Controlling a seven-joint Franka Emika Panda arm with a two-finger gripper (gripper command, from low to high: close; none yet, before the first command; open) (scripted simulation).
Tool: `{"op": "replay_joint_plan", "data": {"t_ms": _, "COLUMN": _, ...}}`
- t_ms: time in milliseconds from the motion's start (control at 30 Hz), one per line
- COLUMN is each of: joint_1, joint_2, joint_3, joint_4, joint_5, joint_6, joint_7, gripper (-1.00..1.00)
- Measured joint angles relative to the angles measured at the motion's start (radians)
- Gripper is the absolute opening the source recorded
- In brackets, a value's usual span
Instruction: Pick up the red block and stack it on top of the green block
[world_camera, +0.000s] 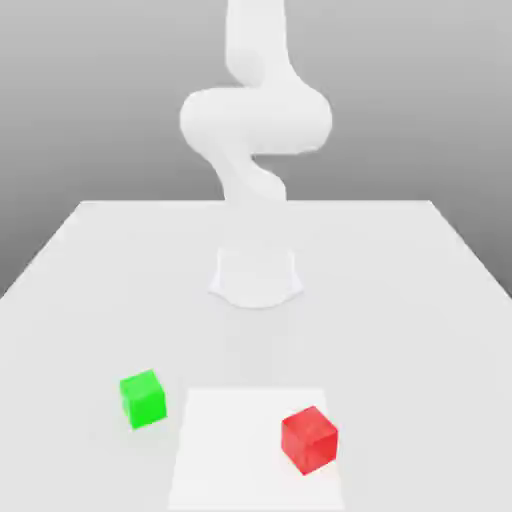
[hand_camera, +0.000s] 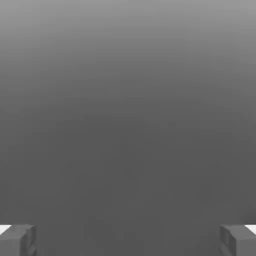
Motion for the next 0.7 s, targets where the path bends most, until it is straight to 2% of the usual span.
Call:
{"op": "replay_joint_plan", "data": {"t_ms": 367, "joint_1": -0.097, "joint_2": 0.361, "joint_3": 0.161, "joint_4": -0.139, "joint_5": 0.032, "joint_6": 0.18, "joint_7": 0.451, "gripper": 0.0}}
{"op": "replay_joint_plan", "data": {"t_ms": 700, "joint_1": -0.124, "joint_2": 0.694, "joint_3": 0.246, "joint_4": -0.265, "joint_5": -0.044, "joint_6": 0.342, "joint_7": 0.931, "gripper": 0.0}}
